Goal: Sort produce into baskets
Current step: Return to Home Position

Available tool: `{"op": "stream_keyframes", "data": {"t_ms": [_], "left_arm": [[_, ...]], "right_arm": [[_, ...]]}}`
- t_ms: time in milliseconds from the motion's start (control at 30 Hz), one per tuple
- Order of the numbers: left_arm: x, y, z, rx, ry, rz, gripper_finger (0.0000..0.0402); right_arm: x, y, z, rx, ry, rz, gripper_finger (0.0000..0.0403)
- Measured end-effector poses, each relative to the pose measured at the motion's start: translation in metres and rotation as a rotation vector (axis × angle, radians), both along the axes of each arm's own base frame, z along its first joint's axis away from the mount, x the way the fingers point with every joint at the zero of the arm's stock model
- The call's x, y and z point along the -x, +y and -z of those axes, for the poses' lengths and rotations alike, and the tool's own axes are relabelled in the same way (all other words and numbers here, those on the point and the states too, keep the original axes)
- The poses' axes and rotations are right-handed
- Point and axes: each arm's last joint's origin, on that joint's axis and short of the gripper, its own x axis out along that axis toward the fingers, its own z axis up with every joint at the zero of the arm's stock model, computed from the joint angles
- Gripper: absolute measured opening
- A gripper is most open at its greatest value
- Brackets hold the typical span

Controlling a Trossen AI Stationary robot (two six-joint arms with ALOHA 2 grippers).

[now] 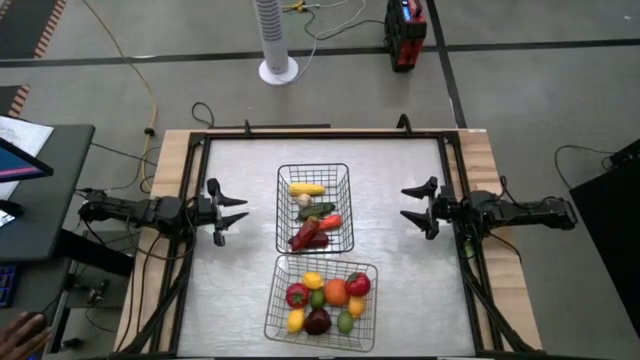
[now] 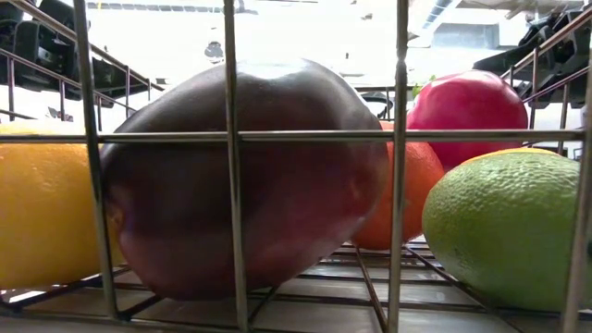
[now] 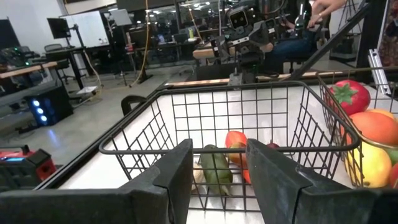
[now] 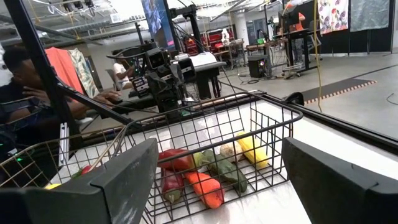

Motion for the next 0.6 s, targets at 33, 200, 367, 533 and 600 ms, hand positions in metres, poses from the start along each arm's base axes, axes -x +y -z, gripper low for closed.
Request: {"op": "stream_keyframes", "data": {"t_ms": [33,200,367,533,600], "left_arm": [[0.0,0.0,0.0,-0.001,0.0,0.0,0.0137],[0.0,0.0,0.0,0.007,-0.001,-0.001,0.0137],[0.0,0.0,0.0,-0.002,0.001,0.0,0.0137],[0.0,0.0,0.0001,0.003,0.0,0.0,0.0137],[0.0,0.0,0.0001,-0.002,0.001,0.0,0.0137]], "right_arm": [[0.0,0.0,0.0,0.0,0.0,0.0,0.0368],[0.0,0.0,0.0,0.0,0.0,0.0,0.0368],[0.0,0.0,0.0,0.0,0.0,0.0,0.0368],[0.0,0.0,0.0,0.0,0.0,0.0,0.0368],[0.0,0.0,0.0,0.0,0.0,0.0,0.0368]]}}
